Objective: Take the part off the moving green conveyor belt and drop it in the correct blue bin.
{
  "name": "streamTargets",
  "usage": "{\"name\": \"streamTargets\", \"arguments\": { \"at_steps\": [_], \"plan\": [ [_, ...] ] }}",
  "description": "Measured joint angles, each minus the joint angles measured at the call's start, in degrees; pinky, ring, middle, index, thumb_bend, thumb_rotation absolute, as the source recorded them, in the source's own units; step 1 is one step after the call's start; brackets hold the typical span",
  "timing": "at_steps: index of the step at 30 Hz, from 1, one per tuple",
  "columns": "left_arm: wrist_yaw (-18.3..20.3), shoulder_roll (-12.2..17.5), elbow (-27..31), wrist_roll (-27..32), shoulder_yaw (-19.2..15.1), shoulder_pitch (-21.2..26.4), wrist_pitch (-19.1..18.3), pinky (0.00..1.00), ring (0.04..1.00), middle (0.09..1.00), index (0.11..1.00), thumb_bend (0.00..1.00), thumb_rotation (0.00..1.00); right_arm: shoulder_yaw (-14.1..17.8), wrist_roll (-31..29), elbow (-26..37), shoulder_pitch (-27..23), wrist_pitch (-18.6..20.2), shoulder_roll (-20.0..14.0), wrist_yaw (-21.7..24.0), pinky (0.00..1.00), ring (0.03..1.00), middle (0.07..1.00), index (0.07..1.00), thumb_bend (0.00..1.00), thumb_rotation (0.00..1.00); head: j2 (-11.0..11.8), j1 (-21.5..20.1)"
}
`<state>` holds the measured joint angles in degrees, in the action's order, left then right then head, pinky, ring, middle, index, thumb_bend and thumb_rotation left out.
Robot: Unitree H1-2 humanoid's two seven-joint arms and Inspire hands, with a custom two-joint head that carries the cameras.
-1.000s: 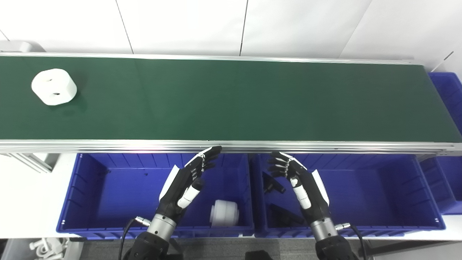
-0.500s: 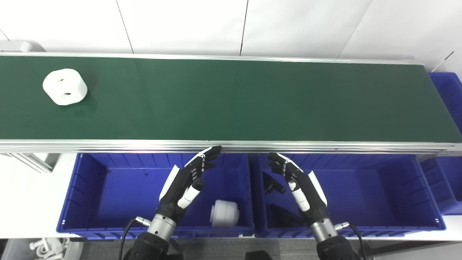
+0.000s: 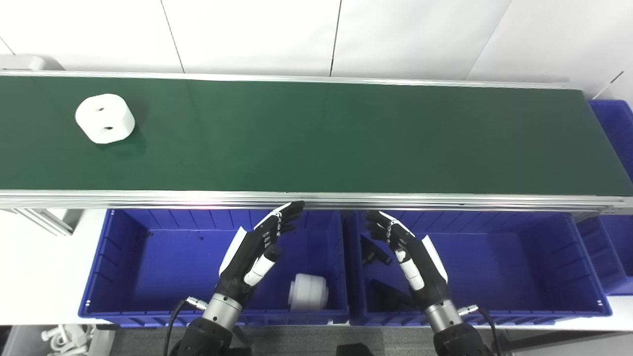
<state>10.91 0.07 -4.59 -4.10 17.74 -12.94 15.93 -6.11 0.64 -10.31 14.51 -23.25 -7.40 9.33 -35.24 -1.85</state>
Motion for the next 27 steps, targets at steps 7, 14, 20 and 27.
{"name": "streamTargets", "arguments": {
  "at_steps": [7,14,20,27],
  "plan": [
    [0.0,0.0,-0.3,0.0,0.0,0.0,0.1,0.86,0.898,0.89,0.838,0.9,0.95,0.0,-0.3,0.0,0.0,0.0,0.0,0.4,0.81,0.834,0.853,0.831,0.88,1.0,0.1,0.0],
    [0.0,0.0,-0.4,0.0,0.0,0.1,0.1,0.87,0.896,0.885,0.837,0.91,0.95,0.0,-0.6,-0.2,-0.1,0.0,0.0,0.5,0.81,0.827,0.852,0.831,0.88,1.0,0.3,-0.1],
    [0.0,0.0,-1.9,0.1,0.0,0.1,2.2,0.87,0.897,0.882,0.848,0.89,0.94,0.0,-0.6,-2.1,-0.4,-0.1,0.0,0.5,0.82,0.833,0.848,0.828,0.87,1.0,5.6,1.0],
    [-0.2,-0.4,-7.1,-0.2,0.0,0.8,4.1,0.82,0.873,0.861,0.813,0.95,0.91,0.0,-0.7,-5.1,-1.0,-0.2,0.0,1.3,0.77,0.807,0.83,0.813,0.84,1.0,10.4,2.8]
  ]
}}
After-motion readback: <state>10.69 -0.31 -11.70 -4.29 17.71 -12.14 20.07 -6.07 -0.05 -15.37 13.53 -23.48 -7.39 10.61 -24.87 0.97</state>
